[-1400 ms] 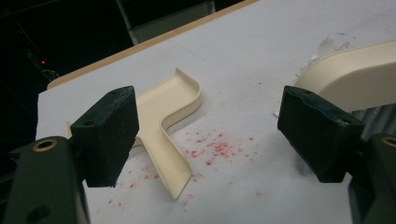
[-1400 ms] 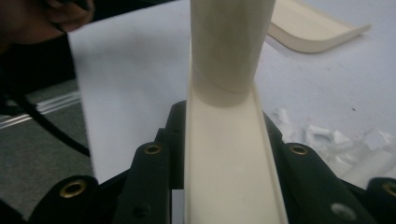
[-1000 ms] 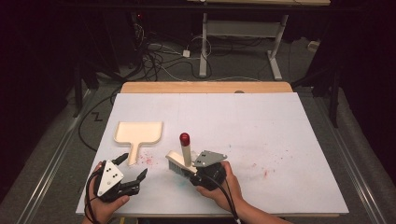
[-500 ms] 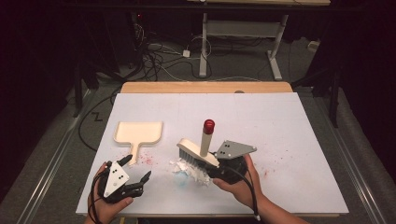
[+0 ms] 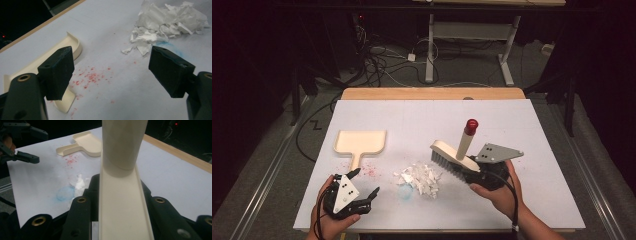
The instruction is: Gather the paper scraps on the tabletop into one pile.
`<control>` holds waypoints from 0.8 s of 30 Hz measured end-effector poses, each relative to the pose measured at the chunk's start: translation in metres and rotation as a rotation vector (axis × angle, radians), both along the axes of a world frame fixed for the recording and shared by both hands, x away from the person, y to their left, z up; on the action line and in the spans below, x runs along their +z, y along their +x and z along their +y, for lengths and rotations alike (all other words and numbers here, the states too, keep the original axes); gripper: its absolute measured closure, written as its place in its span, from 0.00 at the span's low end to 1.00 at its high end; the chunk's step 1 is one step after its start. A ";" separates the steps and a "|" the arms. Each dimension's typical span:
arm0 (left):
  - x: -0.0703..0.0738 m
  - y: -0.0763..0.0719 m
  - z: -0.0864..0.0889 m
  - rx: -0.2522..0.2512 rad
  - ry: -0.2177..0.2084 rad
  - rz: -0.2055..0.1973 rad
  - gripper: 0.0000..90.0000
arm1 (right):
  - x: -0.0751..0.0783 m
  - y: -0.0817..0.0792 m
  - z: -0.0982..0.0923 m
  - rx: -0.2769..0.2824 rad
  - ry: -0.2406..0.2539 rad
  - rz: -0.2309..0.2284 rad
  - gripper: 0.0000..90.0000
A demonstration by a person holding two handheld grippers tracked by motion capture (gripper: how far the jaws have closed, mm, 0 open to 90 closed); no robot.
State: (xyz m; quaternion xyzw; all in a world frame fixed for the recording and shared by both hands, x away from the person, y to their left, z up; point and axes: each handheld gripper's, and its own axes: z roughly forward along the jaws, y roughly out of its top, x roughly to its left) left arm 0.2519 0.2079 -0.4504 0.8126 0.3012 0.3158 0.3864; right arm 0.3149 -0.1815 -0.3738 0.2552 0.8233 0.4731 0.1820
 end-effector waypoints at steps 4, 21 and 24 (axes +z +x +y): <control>-0.003 -0.001 -0.006 -0.012 0.011 0.023 0.22 | 0.002 0.001 -0.018 -0.012 -0.018 0.000 0.76; -0.008 0.001 -0.016 -0.045 0.052 0.054 0.21 | -0.001 -0.005 -0.072 -0.007 -0.110 0.045 0.76; -0.009 0.002 -0.016 -0.046 0.051 0.057 0.21 | -0.002 -0.008 -0.081 0.012 -0.135 0.076 0.76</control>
